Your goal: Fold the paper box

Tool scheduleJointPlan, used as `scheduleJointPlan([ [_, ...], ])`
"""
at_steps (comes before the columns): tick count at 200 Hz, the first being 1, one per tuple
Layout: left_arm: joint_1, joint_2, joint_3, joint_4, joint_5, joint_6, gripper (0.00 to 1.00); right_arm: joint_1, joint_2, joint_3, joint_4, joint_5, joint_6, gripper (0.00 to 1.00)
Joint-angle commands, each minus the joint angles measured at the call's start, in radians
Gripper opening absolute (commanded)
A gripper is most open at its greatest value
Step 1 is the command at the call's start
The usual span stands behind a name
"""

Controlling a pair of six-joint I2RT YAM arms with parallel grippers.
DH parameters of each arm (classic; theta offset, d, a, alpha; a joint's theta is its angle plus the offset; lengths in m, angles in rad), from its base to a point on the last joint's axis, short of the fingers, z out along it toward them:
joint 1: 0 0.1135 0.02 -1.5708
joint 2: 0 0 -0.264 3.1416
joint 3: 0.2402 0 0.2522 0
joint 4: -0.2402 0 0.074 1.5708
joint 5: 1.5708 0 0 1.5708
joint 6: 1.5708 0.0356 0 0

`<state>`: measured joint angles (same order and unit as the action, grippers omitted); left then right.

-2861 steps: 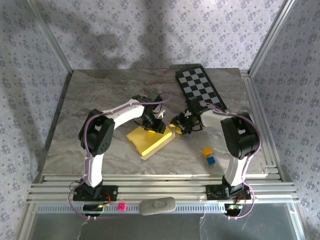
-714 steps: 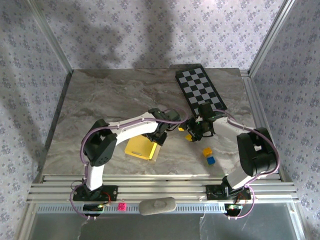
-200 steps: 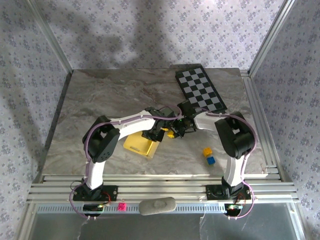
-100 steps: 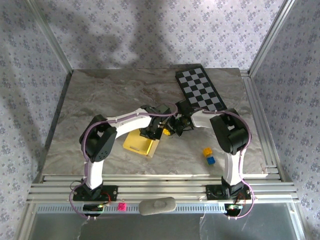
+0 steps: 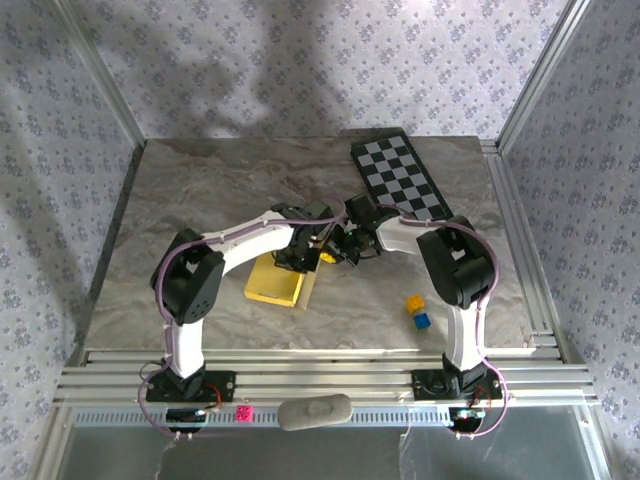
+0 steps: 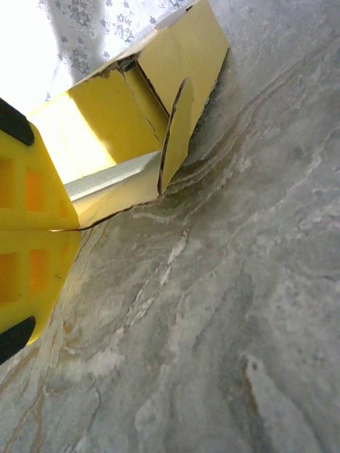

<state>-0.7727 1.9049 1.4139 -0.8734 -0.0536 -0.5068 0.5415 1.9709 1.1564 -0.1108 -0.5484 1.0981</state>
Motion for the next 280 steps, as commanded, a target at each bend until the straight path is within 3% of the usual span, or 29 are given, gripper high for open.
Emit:
scheduleJointPlan([
  [1,0.01,-0.043,0.012,0.025,0.09,-0.007,0.01,0.005,-0.036,0.068,-0.056,0.017,-0.047,0.0],
  [81,0.094,-0.1,0.053,0.076,0.155,-0.095,0.01,-0.011,-0.063,0.323,-0.448,0.013,-0.233,0.0],
  [146,0.183,-0.177,0.029,0.189,0.25,-0.228,0.06,-0.024,0.045,0.64,-0.745,0.008,-0.398,0.0],
  [183,0.19,-0.119,0.006,0.189,0.316,-0.223,0.07,-0.081,0.004,0.478,-0.649,0.045,-0.375,0.0],
  [199,0.171,-0.093,-0.01,0.217,0.313,-0.22,0.07,-0.118,0.01,0.406,-0.579,0.033,-0.372,0.13],
  [219,0.153,-0.077,-0.016,0.209,0.29,-0.219,0.07,-0.154,0.054,0.433,-0.59,0.067,-0.412,0.29],
  [244,0.143,-0.068,-0.013,0.201,0.276,-0.212,0.07,-0.182,0.136,0.495,-0.686,0.094,-0.395,0.34],
  [280,0.138,-0.046,-0.003,0.201,0.276,-0.205,0.07,-0.137,0.064,0.306,-0.548,0.074,-0.327,0.4],
])
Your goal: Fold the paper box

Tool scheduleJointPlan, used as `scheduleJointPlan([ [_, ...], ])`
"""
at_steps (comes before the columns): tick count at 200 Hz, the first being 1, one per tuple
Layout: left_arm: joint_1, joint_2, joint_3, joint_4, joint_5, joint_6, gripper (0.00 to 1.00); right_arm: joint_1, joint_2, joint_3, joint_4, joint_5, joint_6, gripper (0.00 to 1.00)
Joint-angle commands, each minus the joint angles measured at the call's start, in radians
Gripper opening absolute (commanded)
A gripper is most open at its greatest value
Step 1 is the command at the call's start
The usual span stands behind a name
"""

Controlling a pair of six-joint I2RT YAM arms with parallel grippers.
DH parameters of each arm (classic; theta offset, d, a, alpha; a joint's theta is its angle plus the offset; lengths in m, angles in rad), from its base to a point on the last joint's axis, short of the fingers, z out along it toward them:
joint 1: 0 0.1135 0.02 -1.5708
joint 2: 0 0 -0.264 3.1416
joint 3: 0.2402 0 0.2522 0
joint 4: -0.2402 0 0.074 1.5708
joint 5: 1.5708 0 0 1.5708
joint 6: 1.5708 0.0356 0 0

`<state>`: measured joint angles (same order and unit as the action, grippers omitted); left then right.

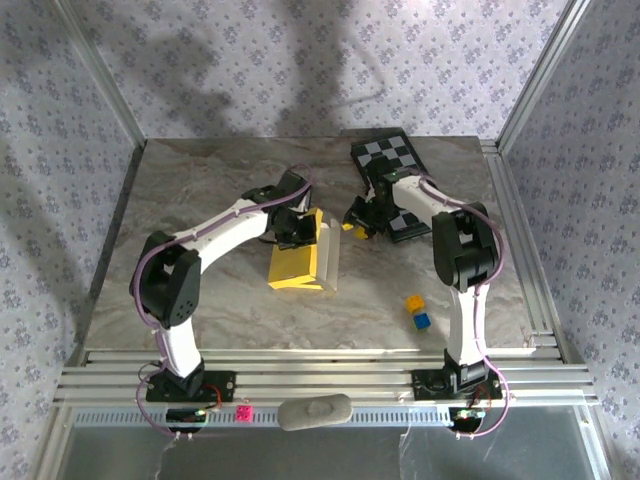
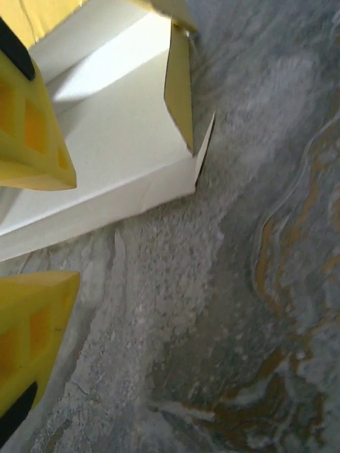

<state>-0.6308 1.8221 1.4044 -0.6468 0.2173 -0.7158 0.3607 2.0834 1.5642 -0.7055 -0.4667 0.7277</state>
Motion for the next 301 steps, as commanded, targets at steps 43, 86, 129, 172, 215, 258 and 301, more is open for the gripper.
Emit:
scheduleJointPlan([
  [43,-0.009,0.077,0.023,-0.025,0.022,0.014,0.07,0.097,-0.186,-0.31,0.179,-0.069,0.149,0.44],
  [86,-0.023,0.121,0.028,-0.026,0.04,0.021,0.07,0.139,-0.272,-0.49,0.3,-0.127,0.263,0.46],
  [129,-0.033,0.157,0.017,-0.023,0.05,0.029,0.07,0.194,-0.295,-0.583,0.423,-0.168,0.398,0.45],
  [172,-0.033,0.167,0.008,-0.002,0.048,0.019,0.06,0.24,-0.376,-0.715,0.518,-0.174,0.684,0.4],
  [215,-0.032,0.167,0.004,0.008,0.058,0.015,0.06,0.281,-0.386,-0.757,0.651,-0.146,0.945,0.38],
  [258,-0.026,0.17,0.005,0.01,0.069,0.017,0.06,0.313,-0.376,-0.779,0.662,-0.146,1.056,0.35],
  [301,-0.022,0.174,0.013,0.011,0.079,0.021,0.06,0.331,-0.397,-0.799,0.628,-0.114,1.098,0.35],
])
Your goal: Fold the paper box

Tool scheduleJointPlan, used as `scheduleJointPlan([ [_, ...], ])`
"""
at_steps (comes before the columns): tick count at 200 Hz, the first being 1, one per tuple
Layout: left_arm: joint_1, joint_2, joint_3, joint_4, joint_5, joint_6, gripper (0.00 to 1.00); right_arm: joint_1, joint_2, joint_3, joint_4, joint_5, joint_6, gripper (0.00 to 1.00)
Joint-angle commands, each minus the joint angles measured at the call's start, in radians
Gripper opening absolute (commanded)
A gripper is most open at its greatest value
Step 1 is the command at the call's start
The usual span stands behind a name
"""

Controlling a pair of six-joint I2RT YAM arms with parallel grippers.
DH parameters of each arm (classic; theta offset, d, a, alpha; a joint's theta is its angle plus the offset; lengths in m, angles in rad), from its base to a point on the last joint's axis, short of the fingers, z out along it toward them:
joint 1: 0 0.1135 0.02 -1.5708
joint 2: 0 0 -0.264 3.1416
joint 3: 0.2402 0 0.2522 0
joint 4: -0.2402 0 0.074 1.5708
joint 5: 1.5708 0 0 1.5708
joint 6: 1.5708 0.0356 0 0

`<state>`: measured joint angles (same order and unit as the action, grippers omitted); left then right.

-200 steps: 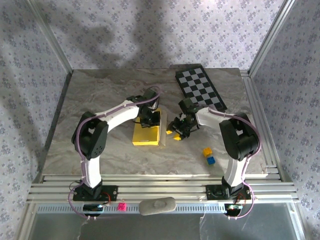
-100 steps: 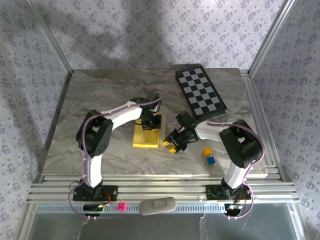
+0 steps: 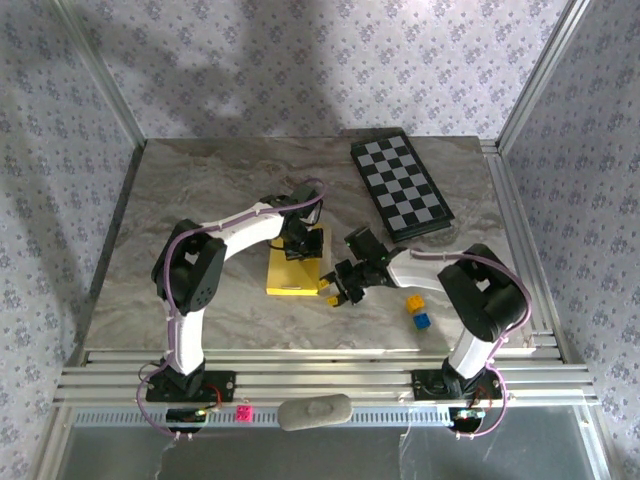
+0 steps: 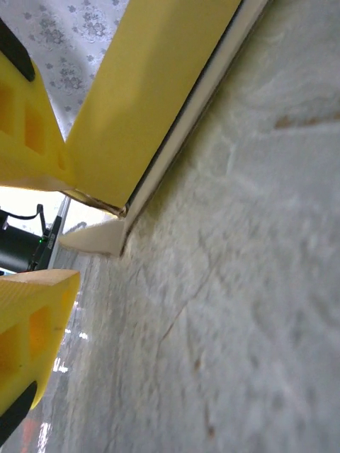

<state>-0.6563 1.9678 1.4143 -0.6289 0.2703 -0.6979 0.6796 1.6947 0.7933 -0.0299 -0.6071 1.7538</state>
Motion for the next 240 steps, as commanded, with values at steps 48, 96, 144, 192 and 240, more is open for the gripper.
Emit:
scheduleJointPlan([
  [48,0.007,0.019,0.011,-0.006,0.046,-0.006,0.09,-0.01,0.09,0.023,-0.008,0.039,0.063,0.2],
  [96,0.055,-0.088,0.07,-0.039,0.052,-0.054,0.32,-0.025,0.072,0.076,-0.188,0.066,-0.025,0.04],
  [144,0.109,-0.162,0.069,-0.086,0.094,-0.058,0.37,-0.042,0.033,0.089,-0.246,0.077,-0.051,0.23],
  [192,0.151,-0.264,-0.075,-0.071,0.064,-0.055,0.37,-0.074,-0.034,0.063,-0.256,0.089,-0.047,0.45],
  [240,0.232,-0.326,-0.163,-0.074,0.075,-0.025,0.38,-0.028,0.019,0.044,-0.099,0.054,0.093,0.4],
])
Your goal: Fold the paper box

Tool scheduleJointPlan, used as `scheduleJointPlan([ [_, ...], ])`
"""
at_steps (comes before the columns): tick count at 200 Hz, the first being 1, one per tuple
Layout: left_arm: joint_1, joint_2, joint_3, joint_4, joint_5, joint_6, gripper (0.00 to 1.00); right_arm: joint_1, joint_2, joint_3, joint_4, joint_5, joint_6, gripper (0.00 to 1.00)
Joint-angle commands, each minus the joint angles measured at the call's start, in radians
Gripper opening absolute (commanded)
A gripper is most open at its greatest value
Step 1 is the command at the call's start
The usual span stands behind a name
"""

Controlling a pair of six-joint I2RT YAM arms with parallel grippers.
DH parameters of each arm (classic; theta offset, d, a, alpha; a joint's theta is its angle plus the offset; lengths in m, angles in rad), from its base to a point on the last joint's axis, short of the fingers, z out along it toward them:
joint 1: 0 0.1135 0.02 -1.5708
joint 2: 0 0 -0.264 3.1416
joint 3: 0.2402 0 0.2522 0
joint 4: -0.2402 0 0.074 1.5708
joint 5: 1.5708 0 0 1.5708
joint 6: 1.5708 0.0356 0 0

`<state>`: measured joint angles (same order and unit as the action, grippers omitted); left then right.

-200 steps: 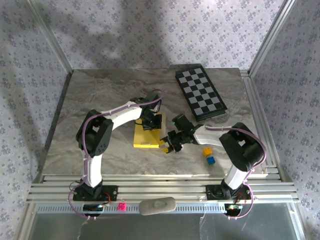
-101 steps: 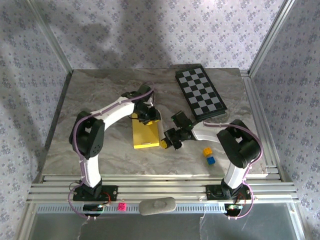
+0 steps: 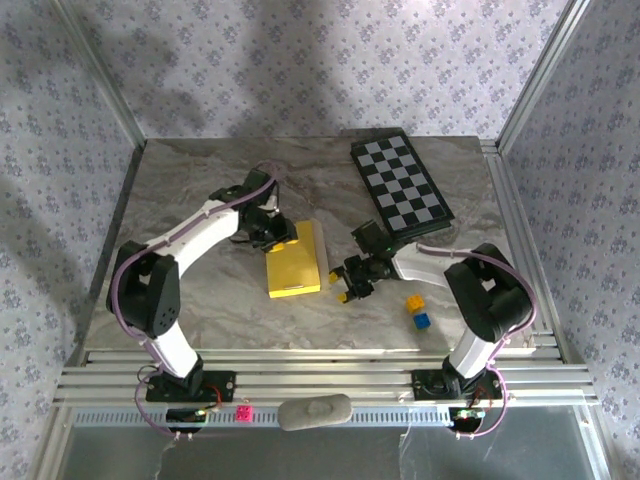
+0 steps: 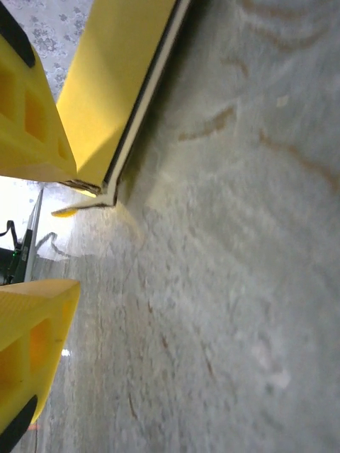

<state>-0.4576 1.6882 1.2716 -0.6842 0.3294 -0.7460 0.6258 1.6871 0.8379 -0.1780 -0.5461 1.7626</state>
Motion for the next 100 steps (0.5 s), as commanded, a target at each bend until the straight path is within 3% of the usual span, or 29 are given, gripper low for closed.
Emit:
scheduleJointPlan([
  [1,0.034,-0.047,-0.022,-0.019,0.016,0.024,0.38,0.026,0.027,0.0,0.05,-0.007,0.085,0.4],
  [57,0.075,-0.082,-0.108,-0.005,0.031,0.036,0.38,0.038,0.09,0.04,0.081,0.003,0.113,0.33],
  [81,0.09,-0.088,-0.125,-0.002,0.04,0.04,0.38,0.039,0.119,0.052,0.084,0.009,0.11,0.25],
  [100,0.102,-0.08,-0.137,-0.001,0.054,0.042,0.38,0.034,0.135,0.076,0.055,0.015,0.08,0.13],
])
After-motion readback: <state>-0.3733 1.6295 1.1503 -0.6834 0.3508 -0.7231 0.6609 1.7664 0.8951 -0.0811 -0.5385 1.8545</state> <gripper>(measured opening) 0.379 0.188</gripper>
